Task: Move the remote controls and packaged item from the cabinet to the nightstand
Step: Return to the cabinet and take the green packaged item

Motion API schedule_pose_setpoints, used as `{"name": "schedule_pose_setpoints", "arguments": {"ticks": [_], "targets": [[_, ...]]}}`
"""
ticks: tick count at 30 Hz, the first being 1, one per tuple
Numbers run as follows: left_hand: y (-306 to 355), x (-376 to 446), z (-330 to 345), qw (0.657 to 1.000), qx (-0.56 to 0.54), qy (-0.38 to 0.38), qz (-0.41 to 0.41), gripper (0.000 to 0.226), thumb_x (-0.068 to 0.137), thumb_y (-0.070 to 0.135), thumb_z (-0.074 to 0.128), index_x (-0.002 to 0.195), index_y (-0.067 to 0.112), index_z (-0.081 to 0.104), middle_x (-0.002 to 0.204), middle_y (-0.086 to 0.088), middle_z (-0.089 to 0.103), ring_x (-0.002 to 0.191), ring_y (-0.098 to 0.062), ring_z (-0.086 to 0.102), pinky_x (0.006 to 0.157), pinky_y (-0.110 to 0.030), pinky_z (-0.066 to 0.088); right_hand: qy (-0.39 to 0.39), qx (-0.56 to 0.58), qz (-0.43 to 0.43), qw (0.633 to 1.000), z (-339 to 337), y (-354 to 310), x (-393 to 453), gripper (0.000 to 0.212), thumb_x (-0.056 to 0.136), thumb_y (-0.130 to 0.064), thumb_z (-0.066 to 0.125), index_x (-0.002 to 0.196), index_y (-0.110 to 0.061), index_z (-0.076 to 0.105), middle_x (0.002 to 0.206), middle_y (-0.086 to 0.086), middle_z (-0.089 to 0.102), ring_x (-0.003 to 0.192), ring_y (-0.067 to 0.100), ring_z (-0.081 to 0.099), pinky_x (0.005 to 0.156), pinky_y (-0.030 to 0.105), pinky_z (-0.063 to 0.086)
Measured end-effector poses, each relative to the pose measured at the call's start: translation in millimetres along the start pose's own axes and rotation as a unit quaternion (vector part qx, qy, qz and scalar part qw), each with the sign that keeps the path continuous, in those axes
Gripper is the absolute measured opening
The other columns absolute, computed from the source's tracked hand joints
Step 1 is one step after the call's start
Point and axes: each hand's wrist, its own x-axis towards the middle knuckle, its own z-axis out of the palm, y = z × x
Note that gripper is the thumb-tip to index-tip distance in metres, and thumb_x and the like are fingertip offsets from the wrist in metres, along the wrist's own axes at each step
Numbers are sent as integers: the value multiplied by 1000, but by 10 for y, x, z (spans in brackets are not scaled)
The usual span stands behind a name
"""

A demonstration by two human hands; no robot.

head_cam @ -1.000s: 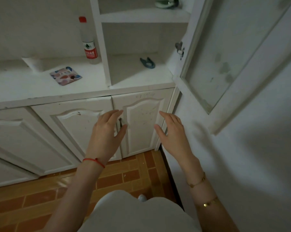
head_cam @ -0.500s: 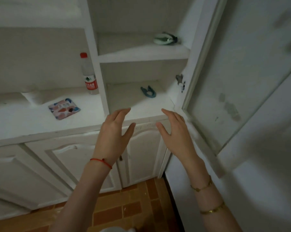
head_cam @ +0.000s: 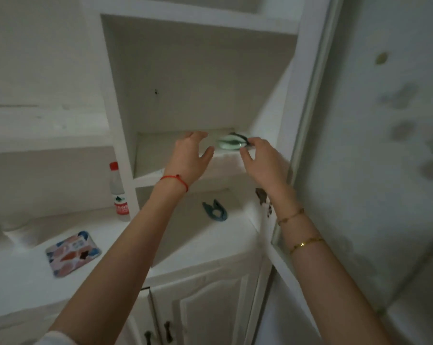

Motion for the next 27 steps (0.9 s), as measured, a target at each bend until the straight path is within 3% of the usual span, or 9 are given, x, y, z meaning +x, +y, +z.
{"name": "schedule_pose_setpoints", "arguments": {"ticks": [2,6,10,15,21,23,27], "targets": [[-70,336,116,1000,-2,-17,-25,44,93,27,58,131,5,56,130,-17,60,117,-32,57,100,-34,43,0,-54,9,998,72,76,216,37,100,-35,43,125,-12,55,123,9,61,108,30,59,81,28,42],[-201,849,383,995,12,-62,-83,48,96,30,54,134,2,51,134,-20,57,126,-34,51,106,-36,40,0,-104,32,994,230,178,564,42,100,-37,40,121,-4,55,116,17,63,103,38,60,89,43,49],[-282,1086,640,988,19,-93,-125,52,97,37,50,136,4,48,136,-20,56,127,-35,51,106,-40,41,-8,-134,72,988,348,233,785,39,102,-35,39,112,0,54,113,22,60,104,38,56,87,41,44],[-354,1187,825,984,33,-117,-134,53,93,45,53,128,4,55,131,-18,59,121,-34,55,101,-38,45,-15,-153,118,981,469,258,929,44,100,-40,43,116,0,55,124,20,48,109,34,54,85,37,44],[-432,1136,853,978,41,-137,-152,60,85,57,56,122,10,60,120,-15,63,117,-34,54,101,-45,45,-15,-175,131,976,571,260,953,45,97,-40,52,120,-1,51,132,20,38,119,34,44,97,37,40],[-443,1115,830,980,21,-121,-155,54,82,55,61,119,15,64,116,-12,65,115,-31,57,100,-42,47,-10,-173,128,977,579,248,933,46,96,-40,53,122,-2,50,133,22,38,119,35,42,98,37,39],[-447,1031,768,987,-16,-91,-135,31,83,29,70,108,10,71,108,-10,70,103,-26,65,93,-27,47,-8,-152,123,981,564,200,868,48,96,-43,51,123,-4,47,131,25,43,122,38,42,97,42,40]]}}
